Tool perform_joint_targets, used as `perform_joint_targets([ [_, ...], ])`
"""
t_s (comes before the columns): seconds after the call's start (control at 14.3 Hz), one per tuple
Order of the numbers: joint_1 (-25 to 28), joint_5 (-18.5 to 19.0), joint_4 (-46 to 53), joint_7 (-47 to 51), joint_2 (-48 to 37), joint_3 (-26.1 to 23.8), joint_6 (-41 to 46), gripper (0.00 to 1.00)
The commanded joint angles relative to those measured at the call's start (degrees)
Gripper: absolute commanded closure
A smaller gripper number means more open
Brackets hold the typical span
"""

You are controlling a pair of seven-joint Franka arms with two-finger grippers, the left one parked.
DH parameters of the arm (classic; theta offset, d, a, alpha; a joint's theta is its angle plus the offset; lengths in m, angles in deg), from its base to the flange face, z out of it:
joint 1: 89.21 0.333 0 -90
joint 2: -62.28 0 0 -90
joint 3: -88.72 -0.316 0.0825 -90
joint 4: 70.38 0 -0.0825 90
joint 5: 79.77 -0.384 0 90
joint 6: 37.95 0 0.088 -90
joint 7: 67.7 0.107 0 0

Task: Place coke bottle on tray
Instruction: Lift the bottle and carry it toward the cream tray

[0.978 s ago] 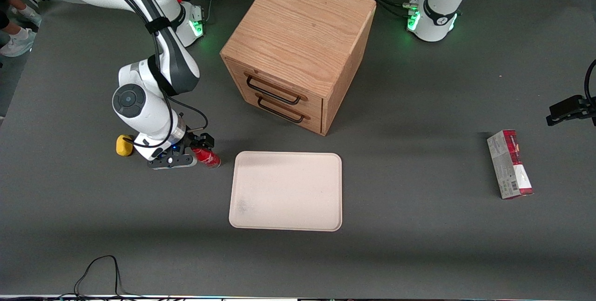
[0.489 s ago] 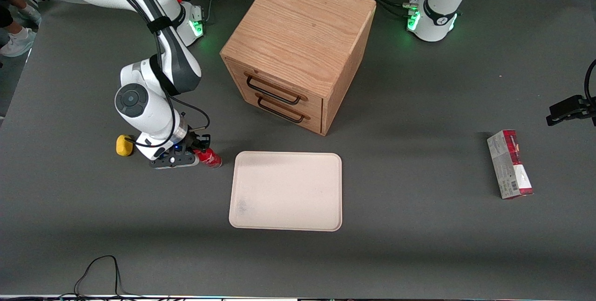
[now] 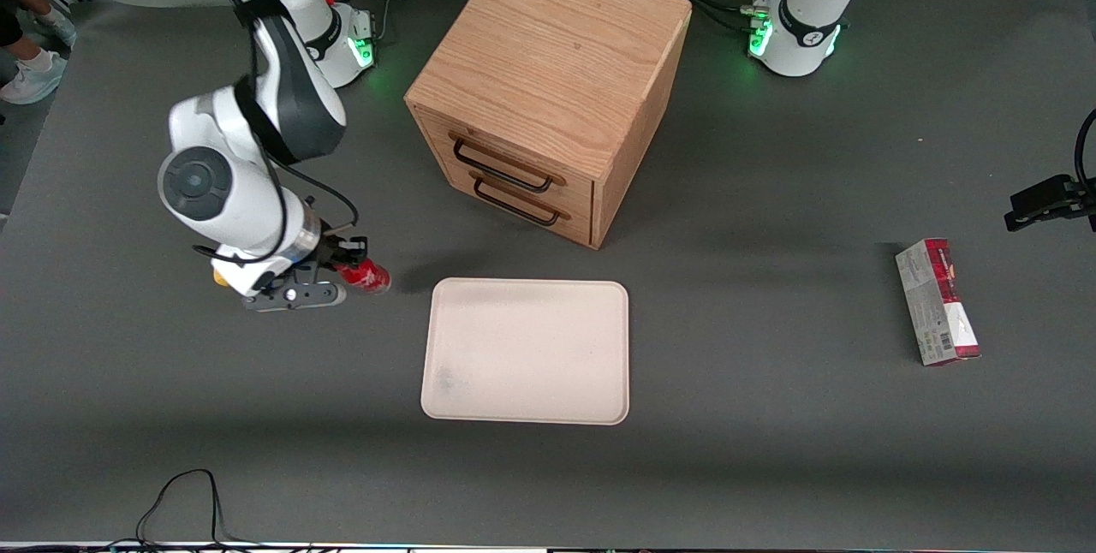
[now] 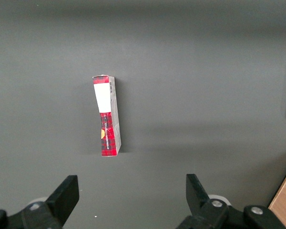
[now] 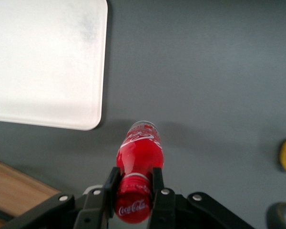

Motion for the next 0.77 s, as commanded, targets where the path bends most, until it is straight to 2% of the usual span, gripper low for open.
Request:
perform_joint_targets([
  [0.0,-0.02,1.28,11.61,0.24,-0.2,0.61,12.91,1.0],
  [0.14,-0.28,1.28,17.59,0.06,-0.47,0.7,20.04,1.0],
  [0.35,-0.28,0.93,23.84,0.06,-0.47,1.58,26.38,1.0],
  [0.56,-0.2,0.49,25.7,0.06,-0.3,1.5,27.02,1.0],
  [0.7,0.07,0.14,30.94,0.15,1.63,0.79,27.01,1.0],
])
